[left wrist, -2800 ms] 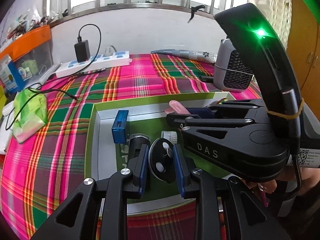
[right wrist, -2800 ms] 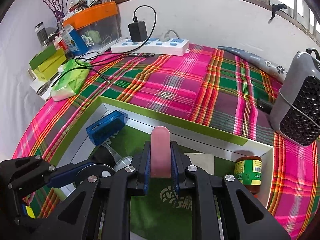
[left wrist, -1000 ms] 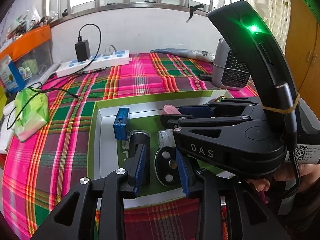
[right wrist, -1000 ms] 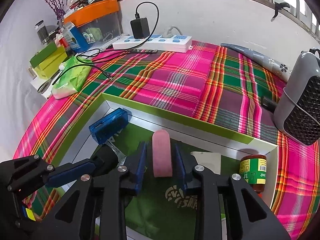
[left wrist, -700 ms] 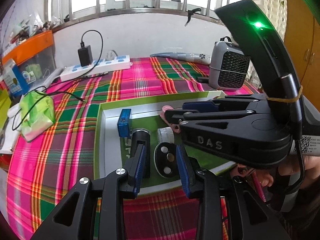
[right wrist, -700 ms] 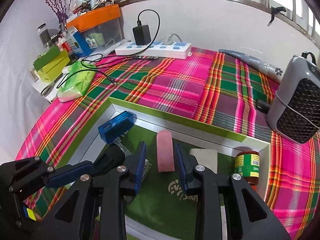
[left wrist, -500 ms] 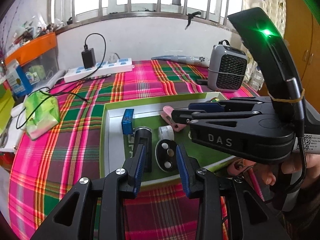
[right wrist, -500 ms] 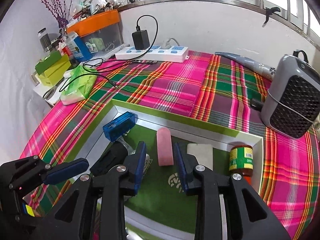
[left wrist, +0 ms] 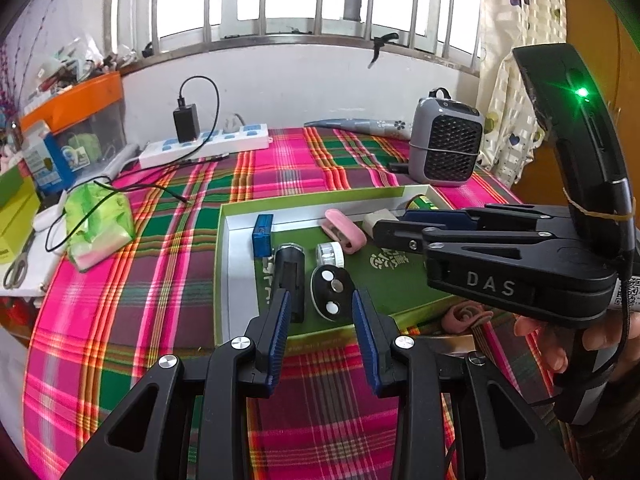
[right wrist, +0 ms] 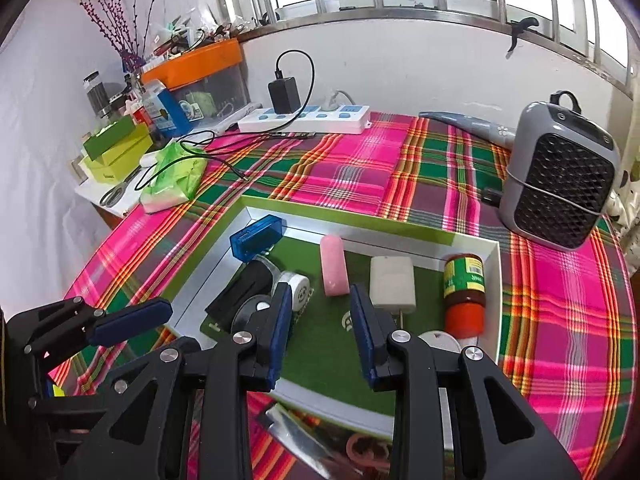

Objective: Organize rigid objects
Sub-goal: 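Withdraw both open tools from the box toward the silver stick and pink clips, then close the right tool on the silver metal stick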

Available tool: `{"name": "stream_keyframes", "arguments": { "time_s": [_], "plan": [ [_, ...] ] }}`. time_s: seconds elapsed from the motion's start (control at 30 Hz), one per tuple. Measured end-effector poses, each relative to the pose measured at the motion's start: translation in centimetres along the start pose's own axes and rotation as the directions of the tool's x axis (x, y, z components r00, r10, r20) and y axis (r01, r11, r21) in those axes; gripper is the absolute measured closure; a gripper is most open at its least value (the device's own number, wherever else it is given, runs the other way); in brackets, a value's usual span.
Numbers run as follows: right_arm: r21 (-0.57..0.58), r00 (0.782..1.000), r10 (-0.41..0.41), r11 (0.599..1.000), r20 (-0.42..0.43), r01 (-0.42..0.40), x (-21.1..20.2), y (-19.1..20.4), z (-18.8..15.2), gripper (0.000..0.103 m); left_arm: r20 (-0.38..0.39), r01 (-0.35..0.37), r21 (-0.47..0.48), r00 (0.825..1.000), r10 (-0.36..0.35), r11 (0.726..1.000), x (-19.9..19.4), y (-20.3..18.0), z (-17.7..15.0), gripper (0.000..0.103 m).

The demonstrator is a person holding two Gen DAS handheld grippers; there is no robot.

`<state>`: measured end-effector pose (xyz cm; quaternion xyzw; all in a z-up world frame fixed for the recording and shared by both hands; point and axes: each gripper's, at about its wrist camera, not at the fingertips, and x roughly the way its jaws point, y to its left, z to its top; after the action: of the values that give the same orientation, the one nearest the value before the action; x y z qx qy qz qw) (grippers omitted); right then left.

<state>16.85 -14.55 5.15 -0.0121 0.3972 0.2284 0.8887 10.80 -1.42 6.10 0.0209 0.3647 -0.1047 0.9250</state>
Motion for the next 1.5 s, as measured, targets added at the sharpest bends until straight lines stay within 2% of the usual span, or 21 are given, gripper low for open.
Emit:
{"name": "stream_keyframes", "arguments": {
  "time_s": [0.3,0.6,0.77,0.87,1.0,1.3,1.5],
  "plan": [
    [-0.005,1.0,0.008,1.0,0.025,-0.008,-1.8,0.4,-1.3,0.071,0.012,0.007,-0.015,1.0,-0.007,1.0,-1.5,0.2,-0.8,0.072],
    [0.004,0.999,0.003,1.0,0.037,-0.003,-4.1,-1.0,-4.1,0.071,0.006,0.033,-0.052,0.999,-0.032,0.998,-1.9,0.9,-1.8,0.072],
    [-0.006,1.0,-0.006,1.0,0.018,0.006,-4.9,-1.6,-6.2,0.071,0.002,0.044,-0.066,0.999,-0.044,0.997,-2.1,1.1,-2.4,0.072],
    [-0.007,1.0,0.026,1.0,0.0,-0.026,-5.0,-1.5,-7.5,0.071,0.0,0.054,-0.075,0.999,-0.054,0.996,-2.0,1.2,-2.6,0.072],
    [-0.055,0.999,0.053,0.997,-0.011,-0.053,-4.4,-0.5,-8.0,0.071,-0.011,0.07,-0.074,0.997,-0.071,0.995,-1.7,1.0,-2.9,0.072],
    [-0.106,0.996,0.039,0.993,-0.077,-0.047,-2.5,0.6,-8.5,0.071,-0.02,0.086,-0.086,0.996,-0.088,0.993,-1.5,1.4,-3.4,0.072],
    [-0.139,0.996,0.036,0.989,-0.087,-0.048,-2.0,1.3,-8.5,0.059,-0.019,0.09,-0.093,0.996,-0.092,0.992,-1.5,1.7,-3.6,0.072]
  ]
}}
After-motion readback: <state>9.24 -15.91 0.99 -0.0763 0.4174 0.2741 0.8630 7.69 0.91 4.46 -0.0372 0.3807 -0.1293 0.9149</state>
